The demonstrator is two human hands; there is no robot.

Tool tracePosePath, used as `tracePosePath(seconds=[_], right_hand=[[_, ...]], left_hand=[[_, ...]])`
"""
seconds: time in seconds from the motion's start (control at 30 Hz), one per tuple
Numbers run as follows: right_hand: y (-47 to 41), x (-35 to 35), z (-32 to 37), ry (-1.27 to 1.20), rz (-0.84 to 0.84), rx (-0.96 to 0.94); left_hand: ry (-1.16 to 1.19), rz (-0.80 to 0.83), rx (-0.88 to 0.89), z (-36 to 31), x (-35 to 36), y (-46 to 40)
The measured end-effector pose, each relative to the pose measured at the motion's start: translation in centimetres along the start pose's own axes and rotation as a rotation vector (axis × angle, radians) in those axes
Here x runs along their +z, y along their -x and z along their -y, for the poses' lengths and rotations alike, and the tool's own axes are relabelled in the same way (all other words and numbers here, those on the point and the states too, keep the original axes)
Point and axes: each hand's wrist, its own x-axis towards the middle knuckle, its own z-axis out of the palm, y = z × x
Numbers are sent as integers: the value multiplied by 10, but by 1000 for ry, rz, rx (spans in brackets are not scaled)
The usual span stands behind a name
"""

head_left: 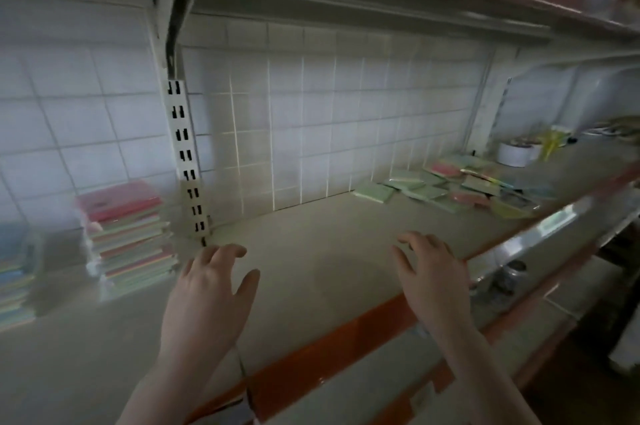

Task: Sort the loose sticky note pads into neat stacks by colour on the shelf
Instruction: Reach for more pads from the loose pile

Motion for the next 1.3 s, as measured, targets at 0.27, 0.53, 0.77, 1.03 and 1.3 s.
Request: tracePosePath(seconds=[0.27, 0.53, 0.77, 1.03, 1.3], right_hand=[[-46, 14, -136, -67, 85, 26], [-115, 5, -282, -92, 129, -58], [-144, 21, -345, -136, 117, -30], [-183, 27, -386, -64, 172, 89], [-231, 59, -437, -90, 281, 131]], left_hand=[[8, -20, -93, -99, 84, -15], [17, 17, -171, -229, 172, -27], [-19, 22, -161, -277, 210, -56], [15, 40, -73, -310, 256, -100], [-53, 59, -82, -350, 292, -126]])
